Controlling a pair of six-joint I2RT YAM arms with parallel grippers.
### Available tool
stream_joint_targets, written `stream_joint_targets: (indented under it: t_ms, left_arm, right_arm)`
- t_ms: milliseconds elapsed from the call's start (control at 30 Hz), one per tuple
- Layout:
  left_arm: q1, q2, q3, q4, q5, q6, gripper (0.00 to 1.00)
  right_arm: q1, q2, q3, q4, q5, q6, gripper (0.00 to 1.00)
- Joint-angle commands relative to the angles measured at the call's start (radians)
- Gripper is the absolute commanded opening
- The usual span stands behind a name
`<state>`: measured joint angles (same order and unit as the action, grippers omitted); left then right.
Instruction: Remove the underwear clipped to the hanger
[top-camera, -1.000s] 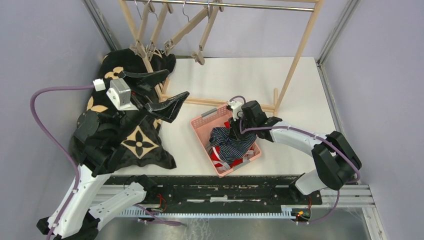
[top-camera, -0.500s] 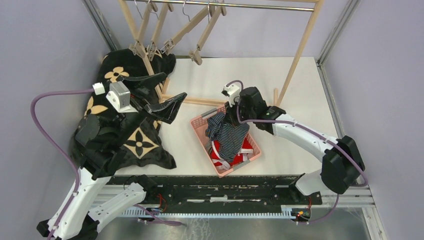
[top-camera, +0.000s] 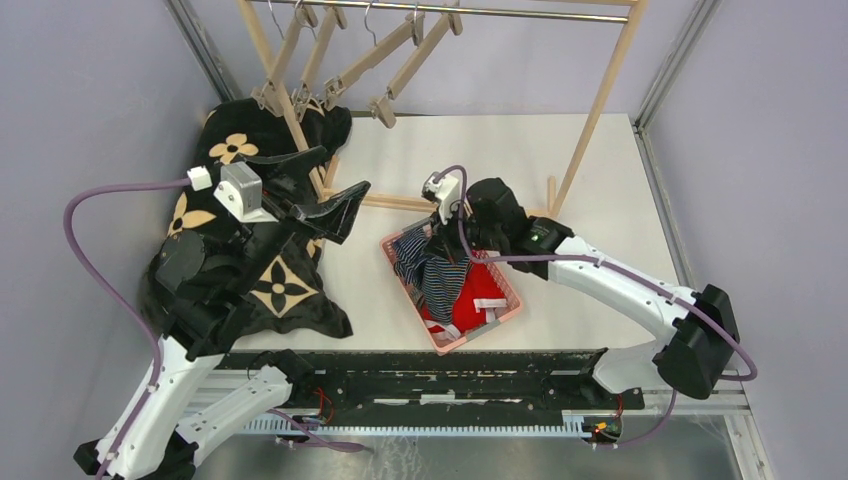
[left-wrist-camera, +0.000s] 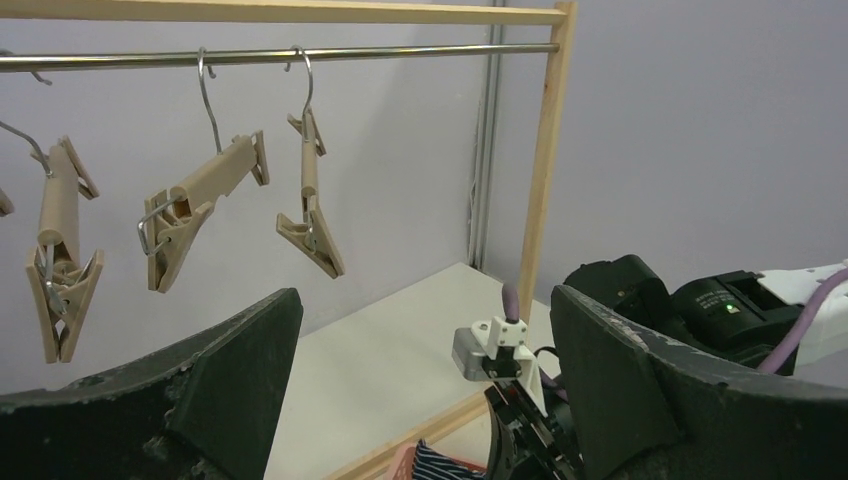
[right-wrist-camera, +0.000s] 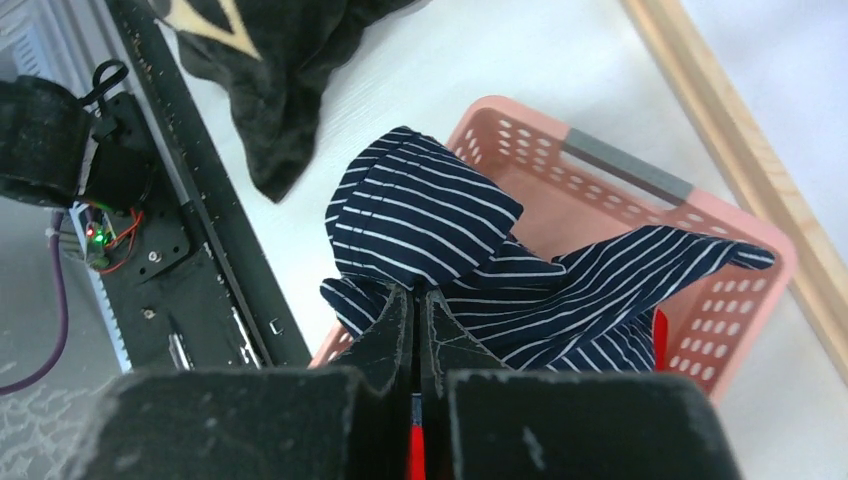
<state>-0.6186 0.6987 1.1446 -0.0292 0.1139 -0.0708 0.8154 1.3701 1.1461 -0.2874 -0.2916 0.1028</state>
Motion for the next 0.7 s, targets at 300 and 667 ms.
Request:
stream_joint_targets:
  t_ms: [300, 667]
  left_arm:
    - [-0.002, 0.019, -0.021, 0.021, -0.043, 0.013, 0.99]
    - [-0.002, 0.033, -0.024, 0.027, -0.043, 0.011, 0.99]
  right_arm:
    - [0.079, -0.072, -0.171, 0.111, 0.164, 0.099, 0.01]
    - [0.054, 0.085, -0.151, 0.066, 0.491, 0.059, 0.01]
